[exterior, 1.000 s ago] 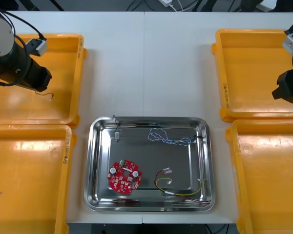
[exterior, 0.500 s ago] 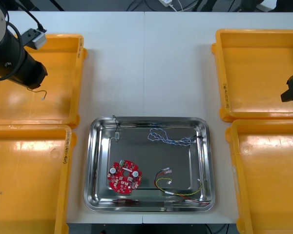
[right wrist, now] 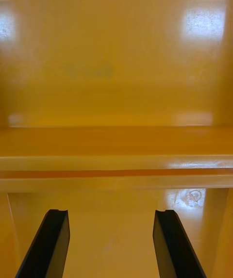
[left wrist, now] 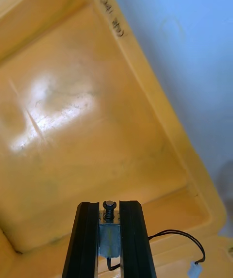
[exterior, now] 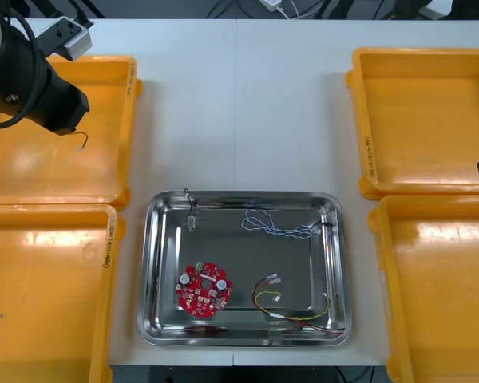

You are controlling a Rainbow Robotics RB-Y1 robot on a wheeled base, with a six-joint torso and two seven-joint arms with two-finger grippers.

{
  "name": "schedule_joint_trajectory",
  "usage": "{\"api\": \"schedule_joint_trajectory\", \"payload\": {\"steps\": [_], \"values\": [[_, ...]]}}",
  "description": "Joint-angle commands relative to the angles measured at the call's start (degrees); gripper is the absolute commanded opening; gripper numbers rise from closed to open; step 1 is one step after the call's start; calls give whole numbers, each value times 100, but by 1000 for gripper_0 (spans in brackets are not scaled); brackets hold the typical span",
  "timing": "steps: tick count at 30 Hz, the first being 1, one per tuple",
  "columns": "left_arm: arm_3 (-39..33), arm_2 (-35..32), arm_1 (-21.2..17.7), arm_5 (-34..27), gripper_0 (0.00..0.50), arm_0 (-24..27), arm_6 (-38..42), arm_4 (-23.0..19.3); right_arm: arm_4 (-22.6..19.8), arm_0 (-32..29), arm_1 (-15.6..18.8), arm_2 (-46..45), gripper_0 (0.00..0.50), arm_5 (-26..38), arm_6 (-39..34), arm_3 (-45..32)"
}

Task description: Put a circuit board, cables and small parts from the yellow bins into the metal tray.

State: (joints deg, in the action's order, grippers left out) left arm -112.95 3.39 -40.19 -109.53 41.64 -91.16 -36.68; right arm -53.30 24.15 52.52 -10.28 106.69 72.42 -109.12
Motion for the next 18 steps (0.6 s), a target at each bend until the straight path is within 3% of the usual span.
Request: {"api": "schedule_joint_trajectory", "payload": {"steps": [1,6,13,18], "values": [[-447,30,257,-47,0,-7,1285,-15,-93,-42,276,-317,500,-8,-140,137],[-631,320,450,-47,0,-7,1830,135,-32,-95,276,-317,500,-26,-140,128],[-693,997,916,-47,0,-7,2621,679,-5,-201,276,-317,500,-122,-158,128],[-693,1366,1189,-47,0,-7,3210,741,48,-192,276,-335,500,-114,-158,128]]}}
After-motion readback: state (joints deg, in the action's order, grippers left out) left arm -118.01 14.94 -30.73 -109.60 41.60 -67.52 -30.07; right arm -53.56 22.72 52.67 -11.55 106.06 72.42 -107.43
